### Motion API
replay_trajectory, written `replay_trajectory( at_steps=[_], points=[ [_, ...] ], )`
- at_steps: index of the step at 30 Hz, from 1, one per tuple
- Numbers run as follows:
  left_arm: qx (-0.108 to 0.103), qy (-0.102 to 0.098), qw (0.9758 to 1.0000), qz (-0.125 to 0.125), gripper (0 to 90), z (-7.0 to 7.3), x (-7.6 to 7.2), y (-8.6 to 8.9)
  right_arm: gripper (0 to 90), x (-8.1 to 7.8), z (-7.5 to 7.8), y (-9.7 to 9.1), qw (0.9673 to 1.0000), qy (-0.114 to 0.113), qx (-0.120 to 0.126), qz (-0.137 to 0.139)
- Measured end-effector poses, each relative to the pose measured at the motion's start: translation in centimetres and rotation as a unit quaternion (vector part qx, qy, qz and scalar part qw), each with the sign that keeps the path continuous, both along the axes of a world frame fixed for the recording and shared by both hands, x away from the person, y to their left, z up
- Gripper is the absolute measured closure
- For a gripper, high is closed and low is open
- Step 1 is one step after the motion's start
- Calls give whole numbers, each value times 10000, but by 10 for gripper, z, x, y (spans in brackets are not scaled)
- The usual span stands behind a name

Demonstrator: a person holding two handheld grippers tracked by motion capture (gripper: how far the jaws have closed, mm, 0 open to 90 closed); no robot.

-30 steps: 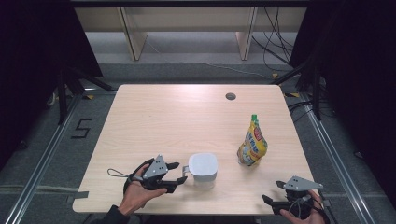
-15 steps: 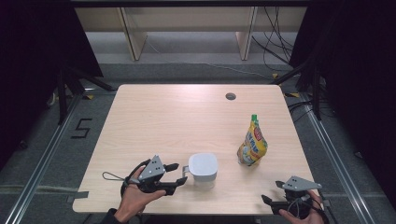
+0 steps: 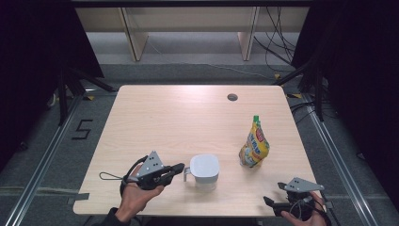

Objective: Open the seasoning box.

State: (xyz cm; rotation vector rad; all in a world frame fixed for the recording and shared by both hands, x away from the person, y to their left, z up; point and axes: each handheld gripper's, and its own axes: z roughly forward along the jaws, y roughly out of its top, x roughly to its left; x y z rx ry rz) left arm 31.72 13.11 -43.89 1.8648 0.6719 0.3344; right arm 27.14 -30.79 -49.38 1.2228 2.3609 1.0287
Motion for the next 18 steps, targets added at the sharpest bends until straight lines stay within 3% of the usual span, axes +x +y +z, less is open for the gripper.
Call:
replay_trajectory(
  at_steps=[2,8,9,10,11,18],
  points=[
    [28,-26,10000,-23,889,2,0,-2,229,2,0,-2,9998,-161,-115,81],
    [79,-134,9998,-109,890,9,2,-11,229,2,-1,-1,9999,-101,-85,71],
    [101,-226,9995,-209,890,11,5,-14,229,1,0,0,10000,-61,-49,42],
    [101,-226,9995,-209,890,11,5,-14,229,2,-2,-1,9998,-157,-74,90],
    [143,-230,9995,-186,890,12,6,-17,229,1,-1,0,10000,-71,-37,44],
    [214,-138,9996,-138,890,8,12,-24,230,1,-1,-1,9999,-118,-68,75]
  ],
)
